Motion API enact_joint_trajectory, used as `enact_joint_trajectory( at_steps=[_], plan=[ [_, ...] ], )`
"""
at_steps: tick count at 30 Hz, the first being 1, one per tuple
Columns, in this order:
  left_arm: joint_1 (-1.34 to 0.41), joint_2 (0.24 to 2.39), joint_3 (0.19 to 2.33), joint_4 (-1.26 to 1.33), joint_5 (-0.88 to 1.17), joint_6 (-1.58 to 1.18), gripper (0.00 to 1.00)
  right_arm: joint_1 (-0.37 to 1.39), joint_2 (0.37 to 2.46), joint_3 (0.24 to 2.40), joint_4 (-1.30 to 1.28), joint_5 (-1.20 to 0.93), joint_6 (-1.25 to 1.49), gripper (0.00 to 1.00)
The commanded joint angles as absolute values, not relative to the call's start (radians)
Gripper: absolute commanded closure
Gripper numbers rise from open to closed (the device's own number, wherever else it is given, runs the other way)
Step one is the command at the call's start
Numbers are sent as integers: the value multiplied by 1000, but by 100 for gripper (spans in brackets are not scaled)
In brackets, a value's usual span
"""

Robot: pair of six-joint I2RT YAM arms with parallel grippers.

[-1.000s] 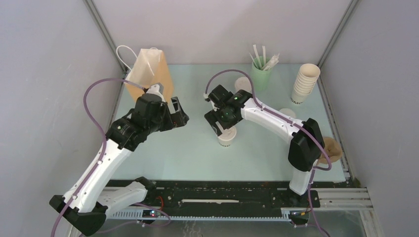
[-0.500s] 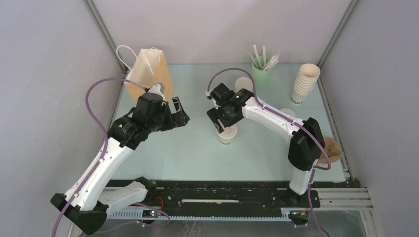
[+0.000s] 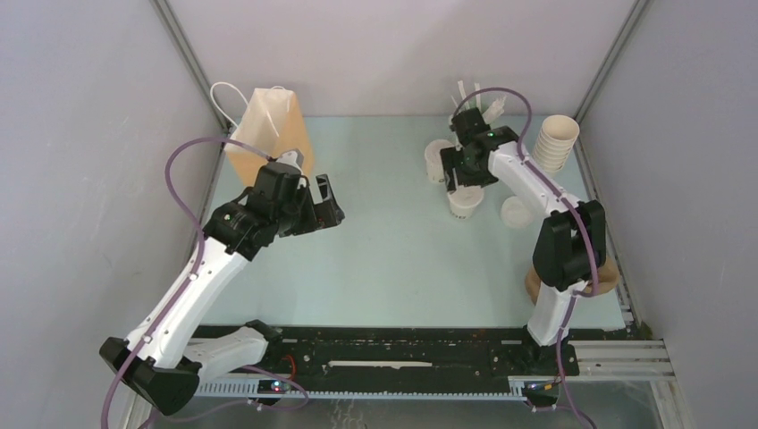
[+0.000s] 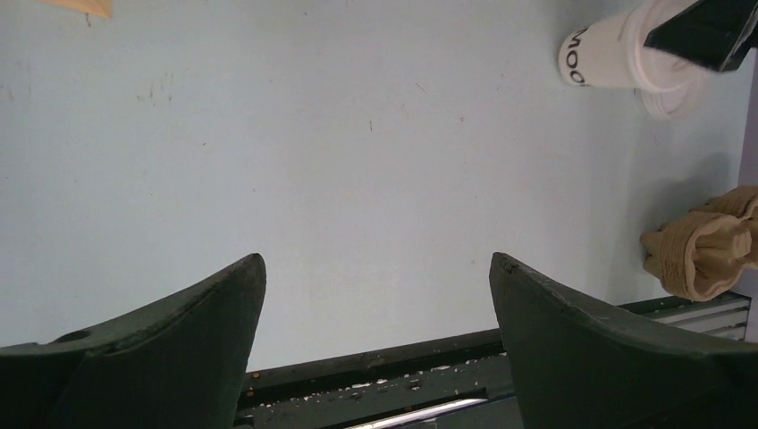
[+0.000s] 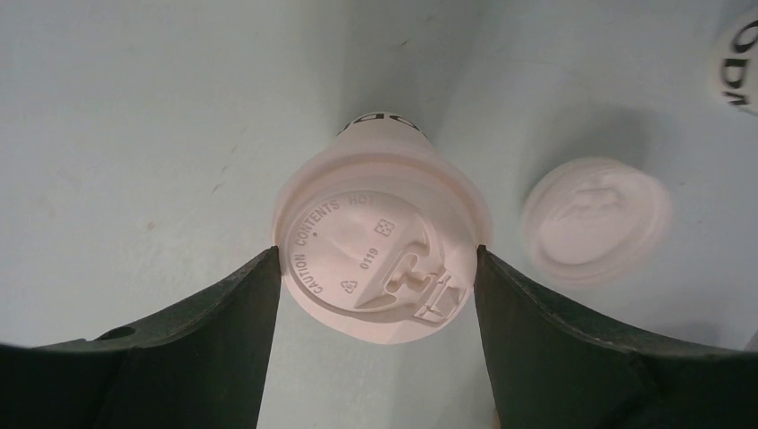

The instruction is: Pack the takeout coffee

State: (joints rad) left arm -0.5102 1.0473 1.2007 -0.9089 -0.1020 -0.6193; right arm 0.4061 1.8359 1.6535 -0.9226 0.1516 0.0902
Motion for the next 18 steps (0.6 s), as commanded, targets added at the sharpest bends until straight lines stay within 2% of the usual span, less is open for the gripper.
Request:
enact_joint_trajectory(
  at_steps=[1,9,15,18],
  plan=[
    [-498,1060,1282,-924,-83,-585,0,346,1895,1754,-899,160,86,20],
    [-490,1087,1322,-957,-70,-568,0,315,1981,1841,-901,143,86,17],
    [-486,1096,1341,-977,-63,-565,0,313,1975,1878,-933,120,98,1],
    [-485,1102,1362,-988,-61,-565,0,312,1932,1905,-964,118,101,0]
  ],
)
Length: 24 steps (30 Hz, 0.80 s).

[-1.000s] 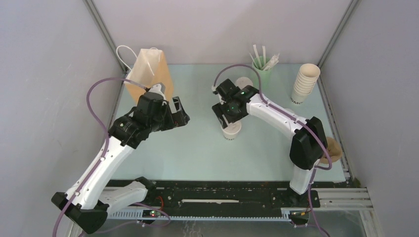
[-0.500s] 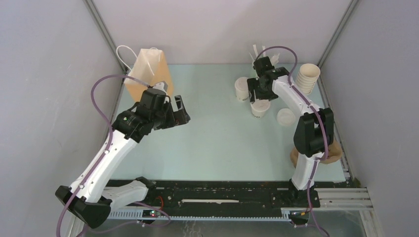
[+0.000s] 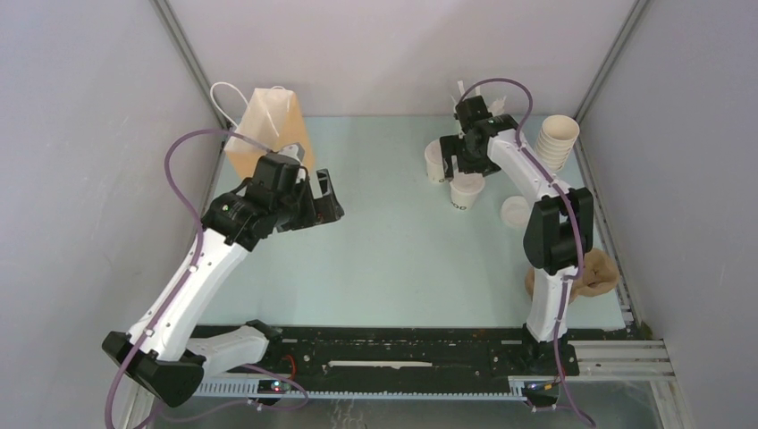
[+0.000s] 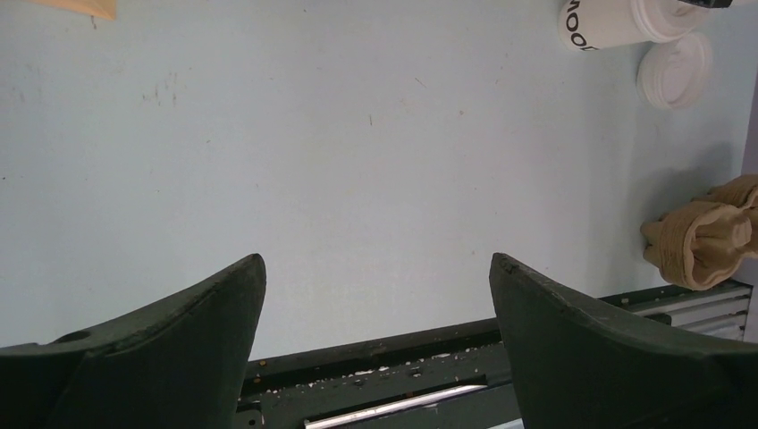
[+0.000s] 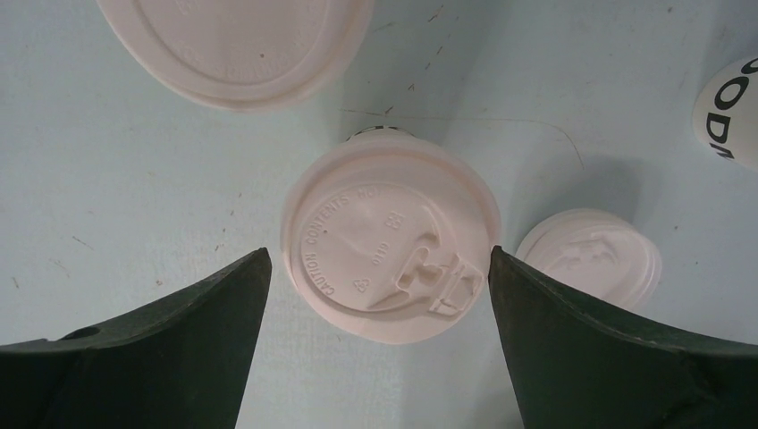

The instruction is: Pack the takeout coffee

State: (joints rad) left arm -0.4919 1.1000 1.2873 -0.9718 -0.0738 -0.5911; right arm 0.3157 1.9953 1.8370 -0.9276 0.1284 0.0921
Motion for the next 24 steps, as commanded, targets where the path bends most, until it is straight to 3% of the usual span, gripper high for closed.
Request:
enact_joint_trajectory(
  at_steps=[1,10,18,24],
  plan=[
    [-485,1105,1368,-989,-60,-567,0,312,1920,1920,-991,116,104,1],
    [-485,1133,1425,-1007,-41,-589,0,307,1698,1923,-1139,78,166,0],
    [-483,1168,1428,-974,58,-568,0,140,1273,1432,-1099,137,418,0],
    [-485,1198,1480,-1024,148,-462,0,-146,1167,1180,-1206,42,683,8]
  ],
)
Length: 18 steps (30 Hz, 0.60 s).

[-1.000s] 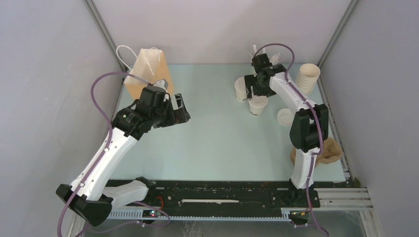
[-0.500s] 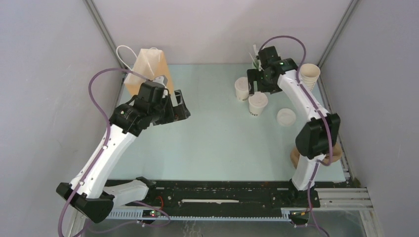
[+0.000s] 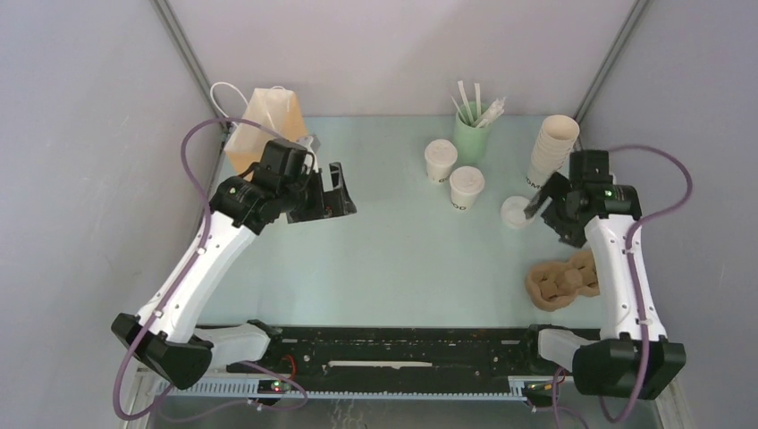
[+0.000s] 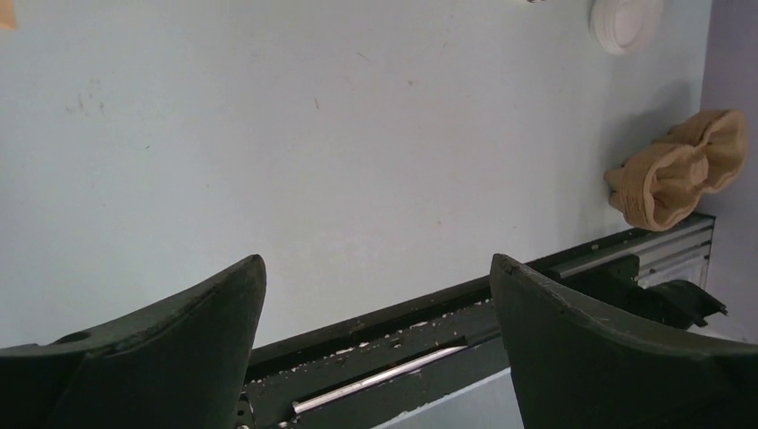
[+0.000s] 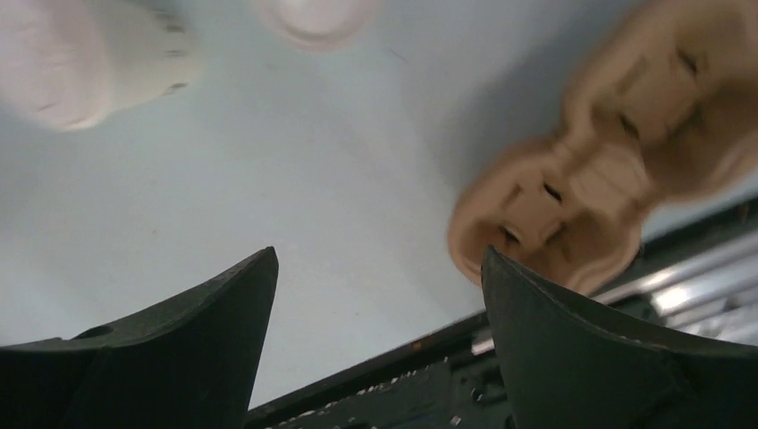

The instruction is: Pack the takeout coffee

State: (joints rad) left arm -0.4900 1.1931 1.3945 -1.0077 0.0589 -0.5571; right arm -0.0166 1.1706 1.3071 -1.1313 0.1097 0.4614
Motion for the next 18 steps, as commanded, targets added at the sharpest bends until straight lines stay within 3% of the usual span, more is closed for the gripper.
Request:
enact_joint_trajectory(
  at_steps=[1,4,7,18],
  plan=[
    [-485,1186,1472,-1024,160,-455,0,-172,1163,1146,-1206,21,700,15],
    [-486,1109,1407,-994,205,-459,0,-195,1164,1074,-1186,64,758,20],
    [-491,1038,1320,-956,230,-458,0,-230,1202,1035,-1144,41,797,33],
    [-580,962,1258,-1013,128,-366,0,-288,1217,903,-1046,139,842,32]
  ],
)
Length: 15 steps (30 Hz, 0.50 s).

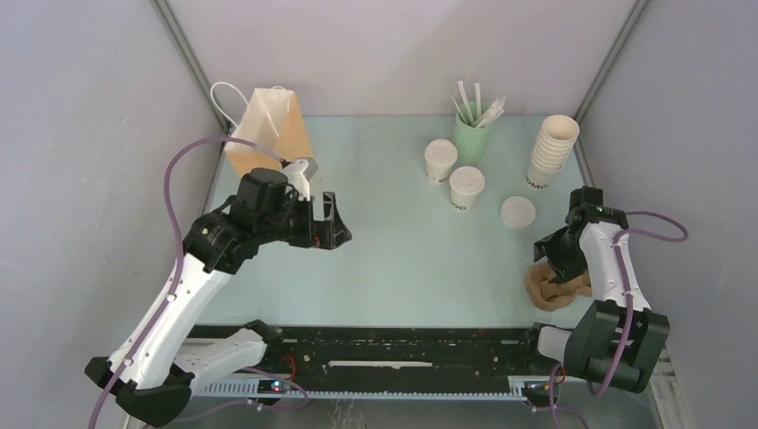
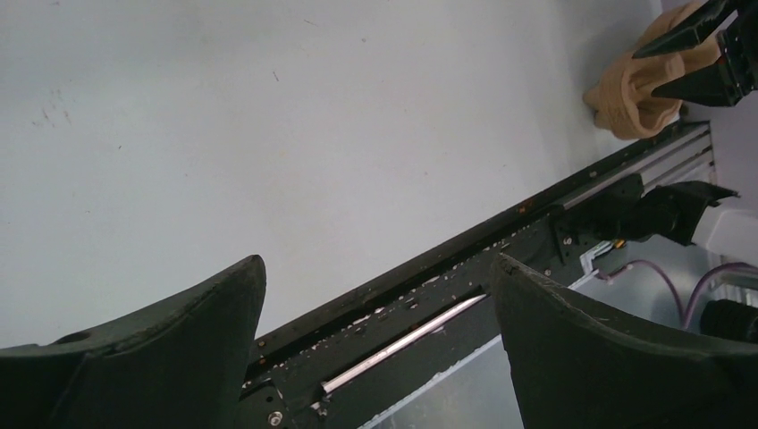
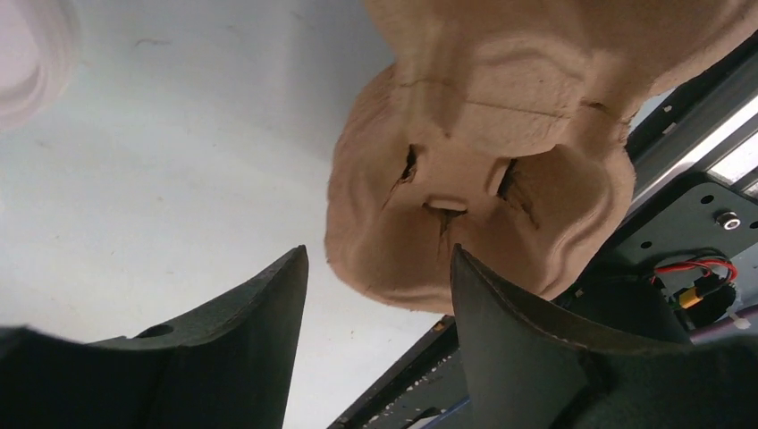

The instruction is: Pack the takeout coffee

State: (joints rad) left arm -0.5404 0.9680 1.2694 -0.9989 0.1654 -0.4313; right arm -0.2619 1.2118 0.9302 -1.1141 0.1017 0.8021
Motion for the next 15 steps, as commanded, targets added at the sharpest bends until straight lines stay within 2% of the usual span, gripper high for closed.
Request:
enact_joint_trajectory(
  at_steps=[1,8,15],
  plan=[
    [-591,963,1261,-1019,115,-359,0,-289,1222,901,-1039,157,843,32],
    [-624,973,1280,-1038,83,-331,0,-316,1215,877,-988,165,822,32],
    [-625,973,1285,-1044,77,-330,0,-337,1207,851,-956,132,839,49]
  ],
)
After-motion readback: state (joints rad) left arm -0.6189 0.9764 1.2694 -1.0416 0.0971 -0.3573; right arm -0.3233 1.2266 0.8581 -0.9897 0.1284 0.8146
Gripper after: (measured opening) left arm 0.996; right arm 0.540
